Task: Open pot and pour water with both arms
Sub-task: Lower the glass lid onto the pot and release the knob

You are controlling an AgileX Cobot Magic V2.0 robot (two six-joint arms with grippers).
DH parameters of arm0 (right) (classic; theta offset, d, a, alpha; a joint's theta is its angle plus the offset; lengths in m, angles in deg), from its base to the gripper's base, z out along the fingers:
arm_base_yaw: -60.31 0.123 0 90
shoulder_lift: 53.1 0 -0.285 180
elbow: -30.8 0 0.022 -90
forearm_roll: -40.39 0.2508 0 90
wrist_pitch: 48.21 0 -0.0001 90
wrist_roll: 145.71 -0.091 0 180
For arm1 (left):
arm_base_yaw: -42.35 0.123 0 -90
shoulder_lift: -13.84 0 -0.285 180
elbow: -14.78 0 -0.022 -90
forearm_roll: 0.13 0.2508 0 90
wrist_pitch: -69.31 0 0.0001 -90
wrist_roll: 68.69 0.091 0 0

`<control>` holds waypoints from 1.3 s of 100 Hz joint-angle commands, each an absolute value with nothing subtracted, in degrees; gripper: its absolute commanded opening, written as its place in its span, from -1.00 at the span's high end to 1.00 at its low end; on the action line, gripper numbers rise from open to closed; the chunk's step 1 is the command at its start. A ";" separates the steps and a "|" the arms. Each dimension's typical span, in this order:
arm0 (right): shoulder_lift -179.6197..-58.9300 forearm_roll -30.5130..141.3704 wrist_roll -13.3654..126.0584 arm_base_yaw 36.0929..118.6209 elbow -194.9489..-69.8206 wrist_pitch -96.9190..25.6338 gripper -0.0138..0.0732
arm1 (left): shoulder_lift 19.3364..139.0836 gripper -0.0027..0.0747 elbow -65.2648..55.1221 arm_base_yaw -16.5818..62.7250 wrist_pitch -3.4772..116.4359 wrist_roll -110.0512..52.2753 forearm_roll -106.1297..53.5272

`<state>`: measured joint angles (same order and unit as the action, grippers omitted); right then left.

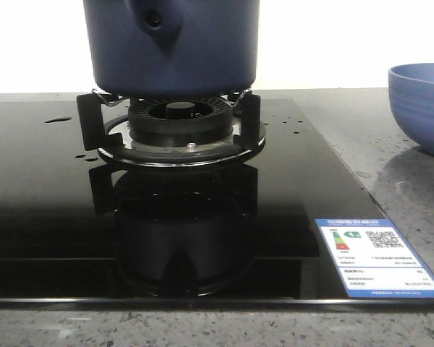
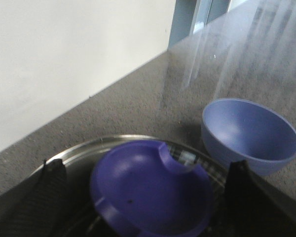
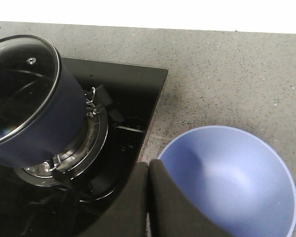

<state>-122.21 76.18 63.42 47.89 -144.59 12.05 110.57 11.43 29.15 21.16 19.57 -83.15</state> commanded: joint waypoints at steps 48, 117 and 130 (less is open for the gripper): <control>-117.84 88.58 65.94 47.67 -143.18 -3.96 0.85 | 88.48 0.30 13.52 44.20 21.28 12.22 -87.49; -97.40 89.22 79.52 55.98 -110.50 -23.85 0.82 | 59.77 0.98 -14.74 41.43 52.34 -2.46 -66.22; -89.58 89.22 80.44 56.69 -101.97 -28.79 0.81 | 49.11 0.98 -27.98 39.89 54.47 2.06 -71.09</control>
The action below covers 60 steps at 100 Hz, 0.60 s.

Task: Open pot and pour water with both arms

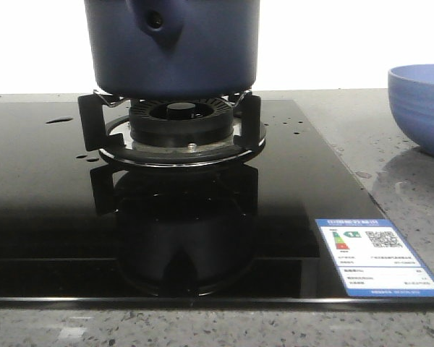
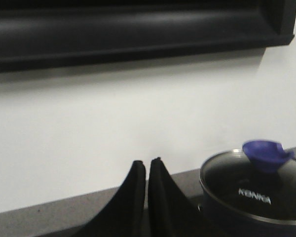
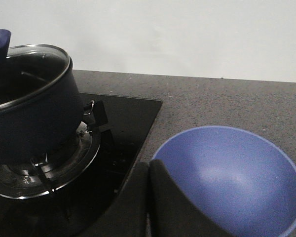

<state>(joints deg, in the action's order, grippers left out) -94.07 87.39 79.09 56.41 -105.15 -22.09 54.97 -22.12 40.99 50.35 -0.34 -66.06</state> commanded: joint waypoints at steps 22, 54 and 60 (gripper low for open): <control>-79.41 89.22 80.44 56.69 -91.50 -33.11 0.81 | 34.34 0.98 -42.17 39.80 58.41 2.81 -77.09; -77.91 89.22 80.44 56.69 -90.67 -32.27 0.81 | 28.99 0.98 -45.44 39.80 57.63 2.81 -77.39; -77.91 89.22 80.44 56.69 -90.67 -32.27 0.81 | 28.99 0.98 -45.53 39.80 57.63 2.81 -77.39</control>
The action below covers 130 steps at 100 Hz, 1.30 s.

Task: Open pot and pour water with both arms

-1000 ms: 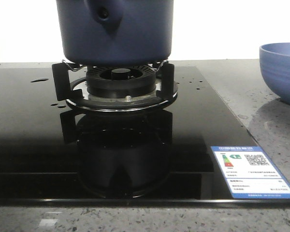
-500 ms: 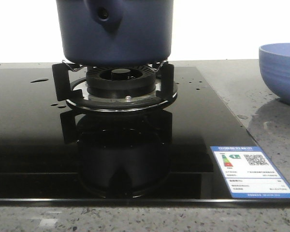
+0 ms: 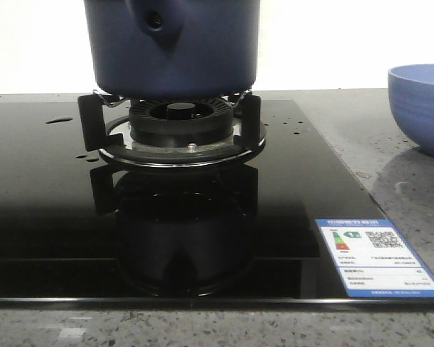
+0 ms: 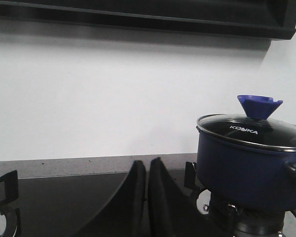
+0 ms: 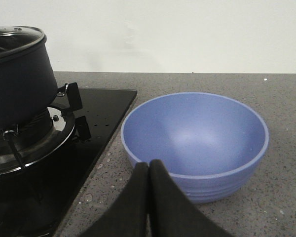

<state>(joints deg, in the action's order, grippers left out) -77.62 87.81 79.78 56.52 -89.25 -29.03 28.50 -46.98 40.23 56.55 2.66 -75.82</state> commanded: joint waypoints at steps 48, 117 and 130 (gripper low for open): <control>-77.91 89.22 80.44 56.69 -90.67 -32.27 0.81 | 28.99 0.98 -45.53 39.80 57.74 2.81 -77.39; -77.91 89.22 80.44 56.69 -90.67 -32.27 0.81 | 24.96 0.98 -59.39 39.80 68.87 -67.97 -6.46; -77.91 89.22 80.44 56.69 -90.67 -32.27 0.81 | 21.52 0.98 -63.77 40.51 68.87 -68.10 -5.97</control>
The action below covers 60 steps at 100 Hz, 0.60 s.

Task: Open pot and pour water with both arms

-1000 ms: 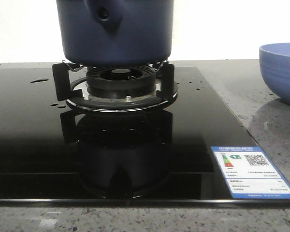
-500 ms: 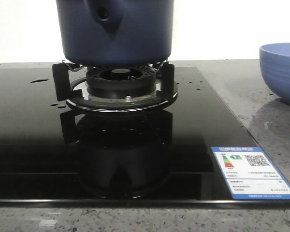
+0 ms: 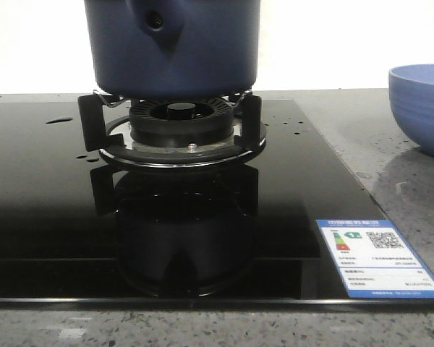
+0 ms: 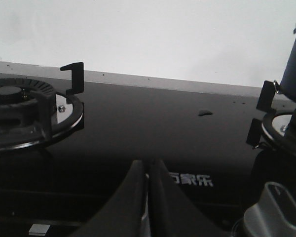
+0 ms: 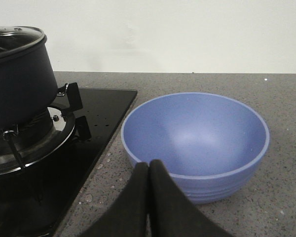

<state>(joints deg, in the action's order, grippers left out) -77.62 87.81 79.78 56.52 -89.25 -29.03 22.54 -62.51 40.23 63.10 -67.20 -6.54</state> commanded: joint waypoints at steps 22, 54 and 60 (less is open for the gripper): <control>-77.91 89.22 80.44 56.69 -90.67 -32.27 0.81 | 19.84 0.98 -64.47 41.26 67.33 -68.69 -4.73; -77.91 89.22 80.44 56.69 -90.67 -32.27 0.81 | 19.84 0.98 -64.47 41.13 66.52 -69.08 -5.35; -77.91 89.22 80.44 56.69 -90.67 -32.27 0.81 | 19.84 0.98 -64.47 41.13 66.52 -69.08 -5.35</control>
<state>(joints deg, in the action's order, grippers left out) -77.62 87.81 79.78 56.52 -89.25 -29.03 21.43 -62.51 41.24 62.37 -68.69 -5.08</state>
